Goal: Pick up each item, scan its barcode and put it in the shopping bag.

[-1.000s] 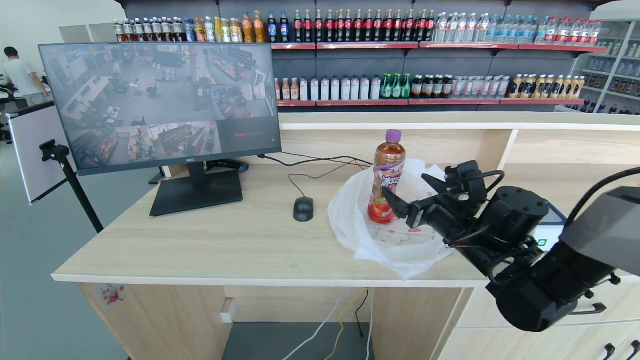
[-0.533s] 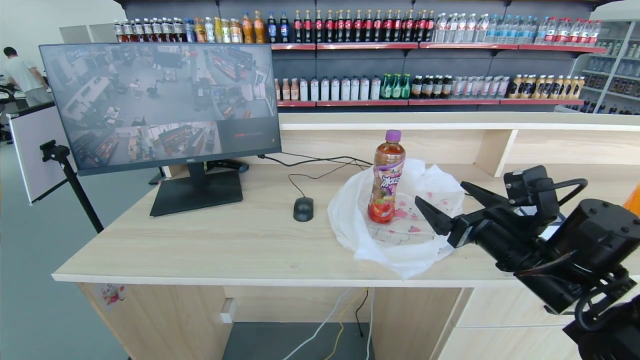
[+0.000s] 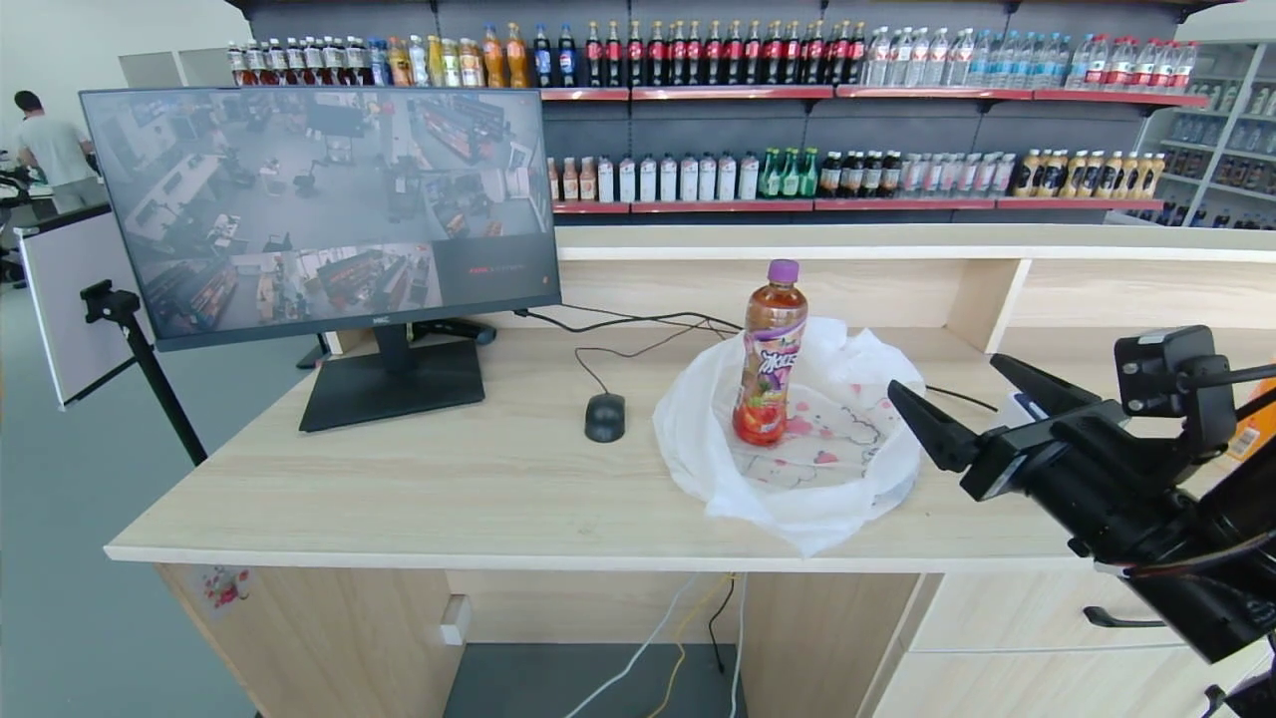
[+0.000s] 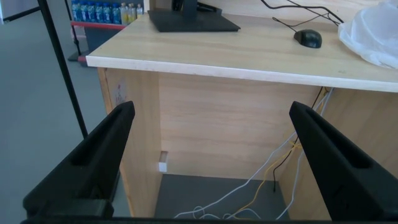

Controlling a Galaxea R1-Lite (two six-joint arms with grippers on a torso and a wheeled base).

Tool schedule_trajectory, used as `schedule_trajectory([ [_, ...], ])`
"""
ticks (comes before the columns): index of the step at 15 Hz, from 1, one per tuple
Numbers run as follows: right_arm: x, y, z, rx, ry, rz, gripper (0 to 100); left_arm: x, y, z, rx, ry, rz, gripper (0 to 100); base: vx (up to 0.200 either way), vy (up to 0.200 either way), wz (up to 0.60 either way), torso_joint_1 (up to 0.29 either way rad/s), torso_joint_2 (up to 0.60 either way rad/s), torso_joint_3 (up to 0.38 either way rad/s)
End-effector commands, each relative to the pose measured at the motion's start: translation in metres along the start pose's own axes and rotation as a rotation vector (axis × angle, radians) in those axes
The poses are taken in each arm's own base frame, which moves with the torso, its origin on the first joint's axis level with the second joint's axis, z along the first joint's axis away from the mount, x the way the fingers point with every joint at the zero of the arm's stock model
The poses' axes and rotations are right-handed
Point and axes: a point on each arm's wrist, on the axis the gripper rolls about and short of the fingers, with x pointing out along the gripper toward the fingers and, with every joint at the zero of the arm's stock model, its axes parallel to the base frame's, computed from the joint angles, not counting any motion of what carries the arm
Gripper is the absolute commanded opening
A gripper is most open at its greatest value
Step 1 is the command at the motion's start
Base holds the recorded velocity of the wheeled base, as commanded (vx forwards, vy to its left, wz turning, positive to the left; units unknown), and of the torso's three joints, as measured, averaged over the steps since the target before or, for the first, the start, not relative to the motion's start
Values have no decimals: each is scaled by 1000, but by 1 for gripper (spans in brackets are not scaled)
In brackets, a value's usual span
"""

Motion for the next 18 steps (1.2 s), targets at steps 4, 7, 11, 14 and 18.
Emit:
schedule_trajectory([
  [4, -1, -1, 0, 0, -1, -3, 100, 0, 0, 0, 2, 0, 0, 100, 0, 0, 0, 0, 0, 0],
  [7, -1, -1, 1, 0, -5, -3, 100, 0, 0, 0, 0, 0, 1, 100, 0, 0, 0, 0, 0, 0],
  [11, -1, -1, 1, -1, -4, -5, 100, 0, 0, 0, 0, 0, 0, 100, 0, 0, 0, 0, 0, 0],
  [14, -4, -1, 2, -1, -7, -5, 100, 0, 0, 0, 0, 0, 0, 100, 0, -200, 0, 1, 1, -1],
  [18, -3, -2, 2, -2, -4, -9, 100, 0, 0, 0, 0, 0, 1, 100, 0, -200, 0, 7, 4, 4],
])
